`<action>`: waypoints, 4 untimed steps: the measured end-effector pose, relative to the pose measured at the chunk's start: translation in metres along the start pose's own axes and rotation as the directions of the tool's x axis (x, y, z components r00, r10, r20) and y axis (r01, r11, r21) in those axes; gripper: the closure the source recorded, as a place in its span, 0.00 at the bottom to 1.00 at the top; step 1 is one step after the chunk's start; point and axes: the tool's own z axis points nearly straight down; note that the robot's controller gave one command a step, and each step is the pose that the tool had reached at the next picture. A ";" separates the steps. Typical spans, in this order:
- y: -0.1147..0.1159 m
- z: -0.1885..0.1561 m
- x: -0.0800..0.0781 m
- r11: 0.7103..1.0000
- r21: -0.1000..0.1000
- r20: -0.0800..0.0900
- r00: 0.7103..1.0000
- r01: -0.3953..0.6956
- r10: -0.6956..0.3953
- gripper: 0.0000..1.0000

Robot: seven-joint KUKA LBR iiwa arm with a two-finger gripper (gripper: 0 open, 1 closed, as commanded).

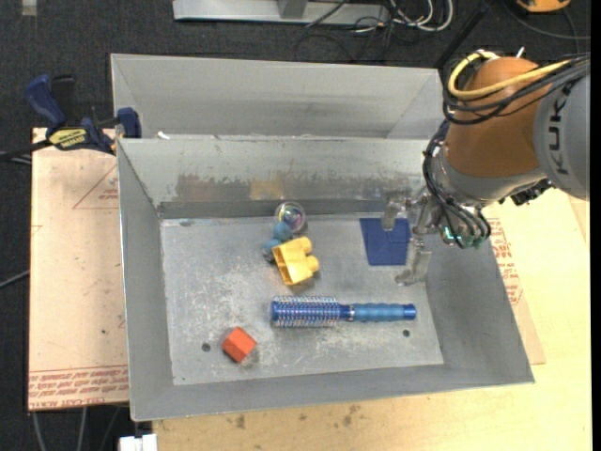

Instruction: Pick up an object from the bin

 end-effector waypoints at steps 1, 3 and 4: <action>0.085 0.114 0.052 0.978 -0.002 0.000 0.978 0.208 -0.208 0.00; 0.085 0.113 0.051 0.978 -0.003 0.004 0.978 0.209 -0.209 0.00; 0.086 0.113 0.050 0.978 -0.003 0.004 0.978 0.210 -0.210 0.00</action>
Offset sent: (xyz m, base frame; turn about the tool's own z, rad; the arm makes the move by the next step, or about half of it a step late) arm -0.0504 0.0815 -0.1102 -0.2076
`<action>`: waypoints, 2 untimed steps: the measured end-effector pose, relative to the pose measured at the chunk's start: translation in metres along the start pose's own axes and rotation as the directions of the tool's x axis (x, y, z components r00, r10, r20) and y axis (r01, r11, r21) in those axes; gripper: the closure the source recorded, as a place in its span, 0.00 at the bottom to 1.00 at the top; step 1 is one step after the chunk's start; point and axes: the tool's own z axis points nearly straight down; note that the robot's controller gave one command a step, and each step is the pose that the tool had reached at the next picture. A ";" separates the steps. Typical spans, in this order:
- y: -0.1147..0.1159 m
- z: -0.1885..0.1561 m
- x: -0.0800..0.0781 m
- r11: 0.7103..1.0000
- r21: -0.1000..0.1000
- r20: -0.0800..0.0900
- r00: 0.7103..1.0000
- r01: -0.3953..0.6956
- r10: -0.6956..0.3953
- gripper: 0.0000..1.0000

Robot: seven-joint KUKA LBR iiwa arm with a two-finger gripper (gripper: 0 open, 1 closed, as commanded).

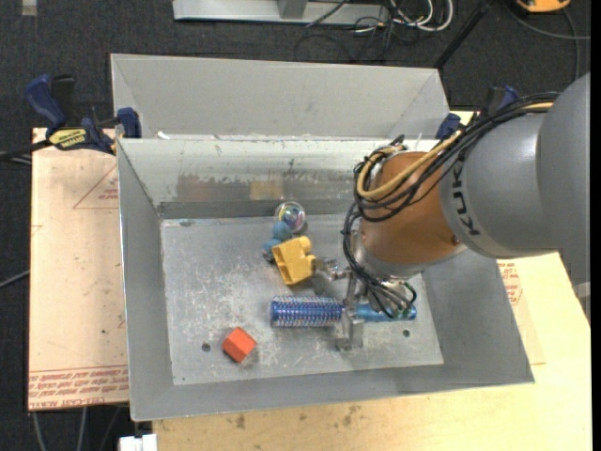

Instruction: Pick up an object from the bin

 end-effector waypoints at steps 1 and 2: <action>0.000 0.000 0.000 1.000 0.000 0.001 1.000 0.001 -0.001 0.00; 0.001 -0.001 -0.001 1.000 0.000 0.003 1.000 0.001 -0.001 1.00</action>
Offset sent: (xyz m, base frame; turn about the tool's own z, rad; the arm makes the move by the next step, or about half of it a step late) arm 0.0000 0.0000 0.0000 0.0000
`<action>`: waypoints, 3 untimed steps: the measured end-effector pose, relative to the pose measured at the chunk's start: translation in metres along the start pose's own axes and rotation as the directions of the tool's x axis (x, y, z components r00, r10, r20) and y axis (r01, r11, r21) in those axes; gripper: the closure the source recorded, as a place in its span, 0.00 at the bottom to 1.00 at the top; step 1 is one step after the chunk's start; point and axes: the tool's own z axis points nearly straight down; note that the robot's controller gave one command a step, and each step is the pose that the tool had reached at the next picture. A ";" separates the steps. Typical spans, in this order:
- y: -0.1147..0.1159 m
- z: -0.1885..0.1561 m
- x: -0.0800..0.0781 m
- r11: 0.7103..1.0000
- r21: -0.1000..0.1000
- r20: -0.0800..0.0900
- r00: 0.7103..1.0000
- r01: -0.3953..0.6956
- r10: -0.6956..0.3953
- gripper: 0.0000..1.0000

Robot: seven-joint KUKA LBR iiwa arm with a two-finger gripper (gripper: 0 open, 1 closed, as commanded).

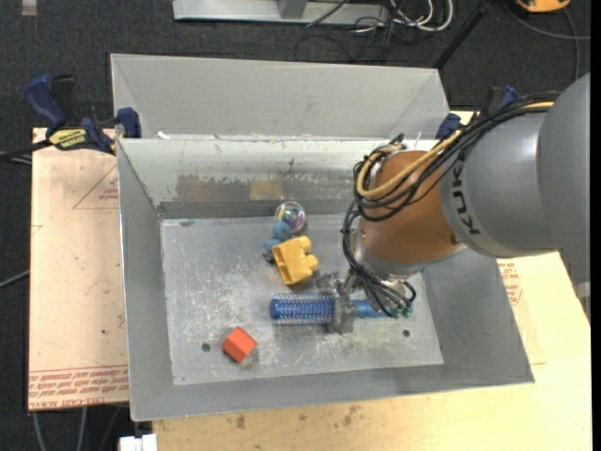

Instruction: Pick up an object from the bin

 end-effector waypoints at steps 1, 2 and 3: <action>0.000 -0.007 0.000 1.000 0.004 0.000 1.000 0.001 -0.001 1.00; 0.001 -0.023 -0.001 1.000 0.005 0.000 1.000 0.001 -0.001 1.00; 0.002 -0.072 -0.002 1.000 0.006 0.004 1.000 0.002 -0.002 1.00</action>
Offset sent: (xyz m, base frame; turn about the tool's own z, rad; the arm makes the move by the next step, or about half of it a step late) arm 0.0001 0.0000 0.0076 0.0000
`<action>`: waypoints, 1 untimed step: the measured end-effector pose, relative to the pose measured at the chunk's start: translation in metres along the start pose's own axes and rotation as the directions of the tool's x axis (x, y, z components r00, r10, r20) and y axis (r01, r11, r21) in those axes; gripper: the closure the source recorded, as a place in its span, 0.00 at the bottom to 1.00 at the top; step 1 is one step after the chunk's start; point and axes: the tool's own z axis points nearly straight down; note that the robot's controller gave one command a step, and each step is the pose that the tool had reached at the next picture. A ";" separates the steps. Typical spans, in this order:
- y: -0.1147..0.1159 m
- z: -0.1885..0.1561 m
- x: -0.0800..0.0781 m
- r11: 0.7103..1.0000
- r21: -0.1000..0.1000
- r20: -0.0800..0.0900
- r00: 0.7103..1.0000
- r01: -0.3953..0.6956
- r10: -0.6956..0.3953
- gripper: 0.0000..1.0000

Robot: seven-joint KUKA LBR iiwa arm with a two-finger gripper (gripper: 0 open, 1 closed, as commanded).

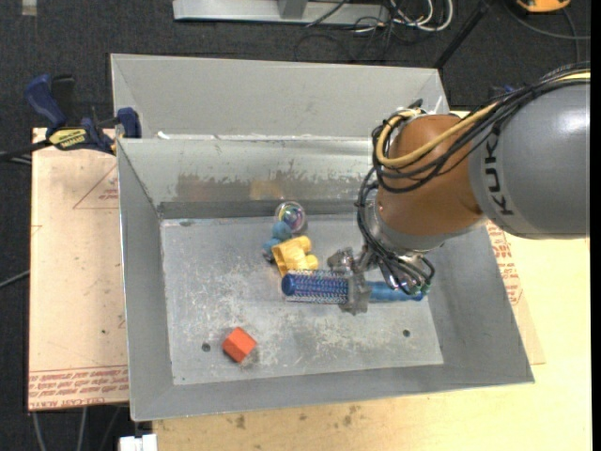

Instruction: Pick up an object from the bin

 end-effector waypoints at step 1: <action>0.001 -0.039 -0.002 1.000 0.000 0.000 1.000 0.000 0.000 1.00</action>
Offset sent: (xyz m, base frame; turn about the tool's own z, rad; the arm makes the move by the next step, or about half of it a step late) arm 0.0000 0.0001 0.0374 0.0000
